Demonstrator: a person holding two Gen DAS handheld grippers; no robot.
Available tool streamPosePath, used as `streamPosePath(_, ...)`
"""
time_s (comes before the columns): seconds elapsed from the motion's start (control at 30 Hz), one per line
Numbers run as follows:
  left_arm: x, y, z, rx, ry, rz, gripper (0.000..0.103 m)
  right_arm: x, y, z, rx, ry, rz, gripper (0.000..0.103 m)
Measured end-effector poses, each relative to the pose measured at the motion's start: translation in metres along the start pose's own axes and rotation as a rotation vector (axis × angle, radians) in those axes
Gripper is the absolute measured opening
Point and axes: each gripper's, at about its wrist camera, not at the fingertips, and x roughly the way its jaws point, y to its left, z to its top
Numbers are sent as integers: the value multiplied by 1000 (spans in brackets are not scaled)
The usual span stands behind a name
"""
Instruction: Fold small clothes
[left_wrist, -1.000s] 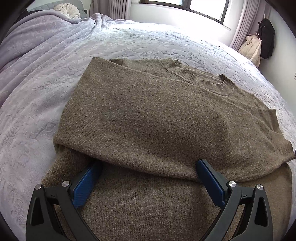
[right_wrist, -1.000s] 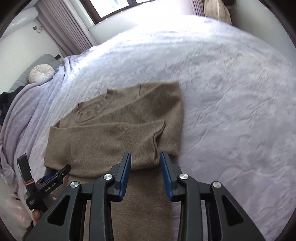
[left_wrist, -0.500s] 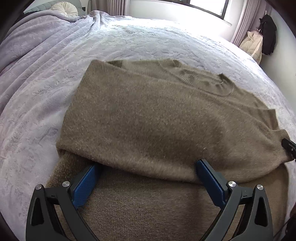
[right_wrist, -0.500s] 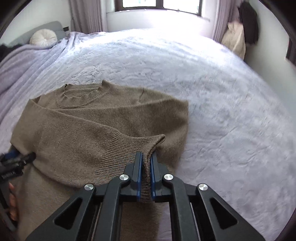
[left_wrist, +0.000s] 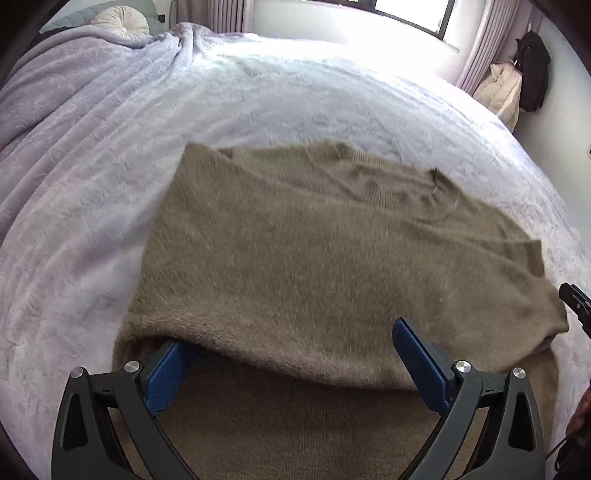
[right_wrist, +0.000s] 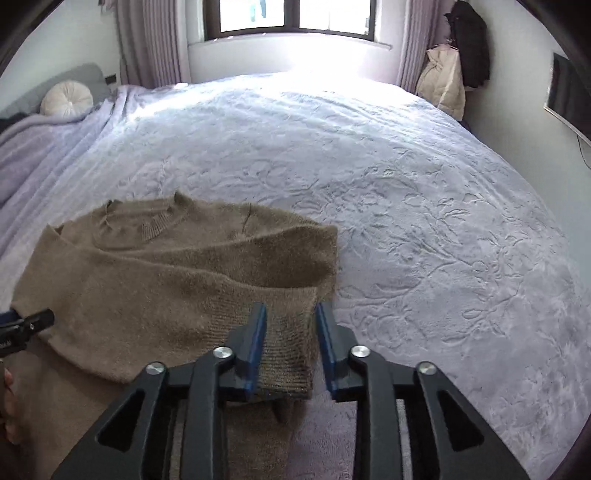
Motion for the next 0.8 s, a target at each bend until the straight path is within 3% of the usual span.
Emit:
streamPosePath(0.13,6,2,8,-8,41,3,102,-12,26,7,-39,-26,48,50)
streamPosePath(0.23,-13,4,2,-16,14,-86,102,-13,52,3,-100,-9,128,55)
streamPosePath(0.3,-21,4,1,8,8,-128,102,-3,60,-2,-115,37,144,59)
streamPosePath(0.37,-20,5,3,21,17,-149,102,23,62,-6,-125,124,86,60)
streamPosePath(0.4,-15,6,8,23,20,-126,102,39,61,-7,-125,166,58,60)
streamPosePath(0.47,7,10,17,19,56,-63,102,58,56,-5,-100,166,62,67)
streamPosePath(0.53,44,16,27,-6,159,34,102,67,55,3,-91,156,44,75)
streamPosePath(0.63,45,19,37,-86,189,11,102,66,57,15,-88,192,26,75)
streamPosePath(0.8,-1,3,43,-37,73,-156,102,23,56,3,-76,122,83,76)
